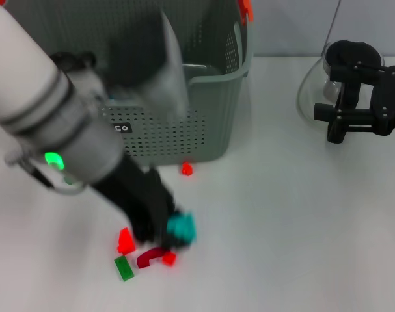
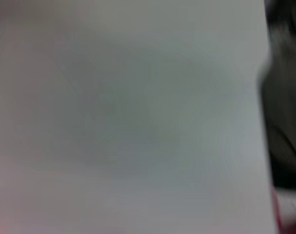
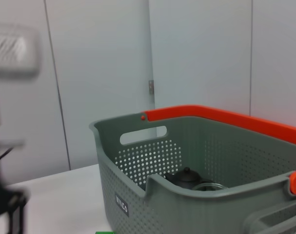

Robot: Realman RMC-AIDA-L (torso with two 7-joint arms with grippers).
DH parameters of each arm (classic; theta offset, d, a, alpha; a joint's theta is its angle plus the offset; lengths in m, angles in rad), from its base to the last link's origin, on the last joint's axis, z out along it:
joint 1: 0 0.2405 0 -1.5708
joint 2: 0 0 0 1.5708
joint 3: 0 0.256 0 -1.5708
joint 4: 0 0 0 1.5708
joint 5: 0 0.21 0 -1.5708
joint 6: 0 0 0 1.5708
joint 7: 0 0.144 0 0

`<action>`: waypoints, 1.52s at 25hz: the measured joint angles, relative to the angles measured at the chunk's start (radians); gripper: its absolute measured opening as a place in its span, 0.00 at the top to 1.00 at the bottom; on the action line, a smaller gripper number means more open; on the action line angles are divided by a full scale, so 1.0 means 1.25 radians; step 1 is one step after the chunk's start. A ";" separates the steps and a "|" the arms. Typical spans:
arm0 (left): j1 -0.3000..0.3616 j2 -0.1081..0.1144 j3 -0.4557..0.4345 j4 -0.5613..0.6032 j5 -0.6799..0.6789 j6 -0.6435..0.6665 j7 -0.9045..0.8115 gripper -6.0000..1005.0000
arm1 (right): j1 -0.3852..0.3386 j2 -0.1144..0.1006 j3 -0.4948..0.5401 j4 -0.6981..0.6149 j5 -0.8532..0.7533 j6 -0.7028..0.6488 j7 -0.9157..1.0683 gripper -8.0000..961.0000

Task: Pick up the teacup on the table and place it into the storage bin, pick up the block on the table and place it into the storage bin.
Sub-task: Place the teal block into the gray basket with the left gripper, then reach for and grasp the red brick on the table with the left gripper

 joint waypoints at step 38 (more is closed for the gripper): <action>-0.103 0.039 -0.358 0.016 0.146 -0.031 0.079 0.14 | 0.002 0.009 0.000 0.000 0.000 -0.015 -0.002 0.04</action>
